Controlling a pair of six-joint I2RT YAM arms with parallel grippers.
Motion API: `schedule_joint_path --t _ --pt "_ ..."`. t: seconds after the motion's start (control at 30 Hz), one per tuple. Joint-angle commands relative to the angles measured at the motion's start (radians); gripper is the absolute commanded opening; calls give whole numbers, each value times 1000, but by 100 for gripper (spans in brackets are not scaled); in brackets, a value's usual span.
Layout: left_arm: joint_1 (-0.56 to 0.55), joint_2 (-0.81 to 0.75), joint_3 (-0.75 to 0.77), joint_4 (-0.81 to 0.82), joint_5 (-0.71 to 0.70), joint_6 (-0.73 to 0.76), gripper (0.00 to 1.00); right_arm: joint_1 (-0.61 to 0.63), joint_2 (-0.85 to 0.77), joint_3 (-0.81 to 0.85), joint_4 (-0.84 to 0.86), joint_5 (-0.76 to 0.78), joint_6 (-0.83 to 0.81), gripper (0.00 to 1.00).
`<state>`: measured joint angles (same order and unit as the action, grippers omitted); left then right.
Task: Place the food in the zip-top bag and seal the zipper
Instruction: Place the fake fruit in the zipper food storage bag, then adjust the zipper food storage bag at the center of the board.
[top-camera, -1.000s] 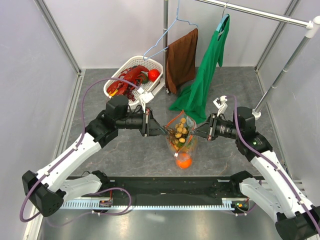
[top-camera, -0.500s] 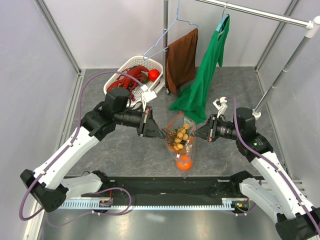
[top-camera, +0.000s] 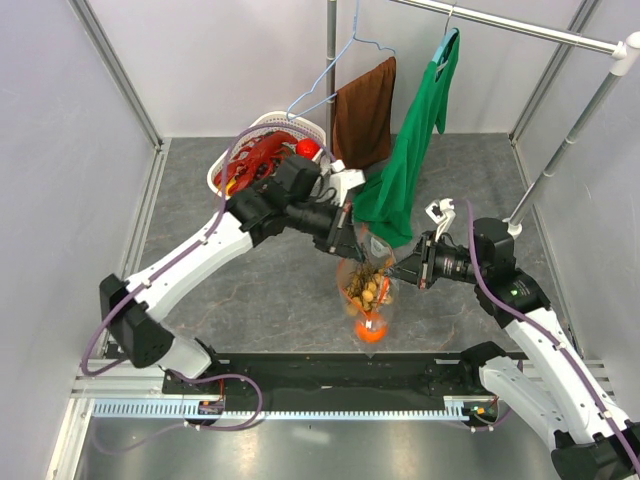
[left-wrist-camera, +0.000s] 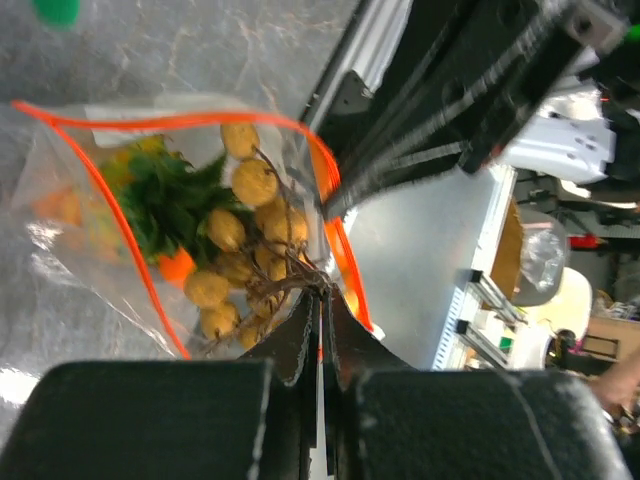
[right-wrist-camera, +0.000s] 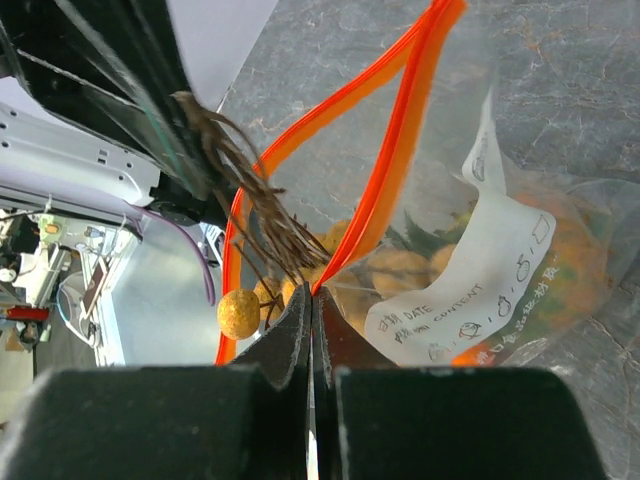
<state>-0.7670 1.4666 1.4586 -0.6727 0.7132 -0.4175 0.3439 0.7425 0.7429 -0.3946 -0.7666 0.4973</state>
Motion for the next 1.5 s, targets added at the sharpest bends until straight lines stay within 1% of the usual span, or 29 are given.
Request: schedule_joint_path --t 0.0,0.07,0.1,0.13,0.2,0.23,0.37,0.4,0.43,0.5,0.6,0.63,0.67,0.7,0.77,0.8,0.83,0.9,0.93,0.97,1.0,1.07,1.13,1.2,1.23,1.27,1.37,1.4,1.47 --pt "-83 69 91 -17 -142 11 2 -2 -9 36 -1 -23 -49 0" --pt "-106 98 89 -21 -193 40 2 -2 -9 41 -3 -25 -54 0" --pt "-135 106 88 -25 -211 74 2 0 -9 47 -3 -23 -54 0" --pt "-147 110 83 -27 -262 80 2 -2 -9 49 -3 -23 -54 0" --pt "-176 130 71 -27 -319 89 2 -3 -12 53 -1 -25 -48 0" --pt "-179 136 68 -27 -372 83 2 -2 -15 53 -1 -25 -48 0" --pt "-193 176 60 -27 -474 77 2 -2 -25 55 -3 -28 -48 0" --pt "-195 188 56 -27 -492 75 2 -2 -25 55 -1 -28 -49 0" --pt "-195 193 51 -28 -533 75 7 -2 -25 56 -1 -27 -46 0" --pt "-193 211 49 -45 -569 89 10 -2 -23 59 3 -27 -42 0" --pt "-193 221 68 -50 -662 121 5 0 -20 72 3 -25 -37 0" --pt "-193 212 74 -48 -678 132 3 -2 -23 73 3 -22 -36 0" --pt "-193 206 74 -39 -681 138 3 -2 -26 75 5 -22 -32 0" --pt "-193 202 75 -39 -641 157 5 -2 -31 73 8 -20 -32 0" --pt "-196 190 89 -41 -595 177 16 -2 -29 69 7 -11 -25 0" --pt "-198 183 89 -42 -530 190 23 -2 -29 69 7 -7 -23 0" --pt "-199 161 94 -47 -509 200 36 -2 -28 69 7 -5 -17 0" --pt "-198 129 97 -62 -462 236 52 -2 -28 73 7 0 -14 0" --pt "-199 114 104 -70 -454 250 65 -2 -31 75 7 0 -11 0" --pt "-193 68 105 -77 -449 266 71 -2 -32 78 8 1 -6 0" --pt "-187 49 105 -85 -422 275 83 0 -37 78 7 4 -5 0" --pt "-158 -4 118 -106 -393 305 85 -2 -38 76 5 7 0 0" --pt "-120 -34 131 -143 -333 316 86 -2 -45 72 3 16 4 0" --pt "-49 -63 132 -178 -275 325 86 0 -48 67 5 23 7 0" --pt "-22 -69 118 -212 -244 336 85 -2 -49 64 5 24 9 0" --pt "38 -75 105 -231 -226 342 85 -2 -48 62 5 26 12 0" --pt "125 -100 13 -261 -124 338 84 -2 -48 56 8 29 20 0" --pt "127 -112 -38 -261 -120 329 85 -2 -49 55 8 27 26 0" --pt "124 -118 -81 -245 -59 312 87 -2 -46 52 16 24 32 0"
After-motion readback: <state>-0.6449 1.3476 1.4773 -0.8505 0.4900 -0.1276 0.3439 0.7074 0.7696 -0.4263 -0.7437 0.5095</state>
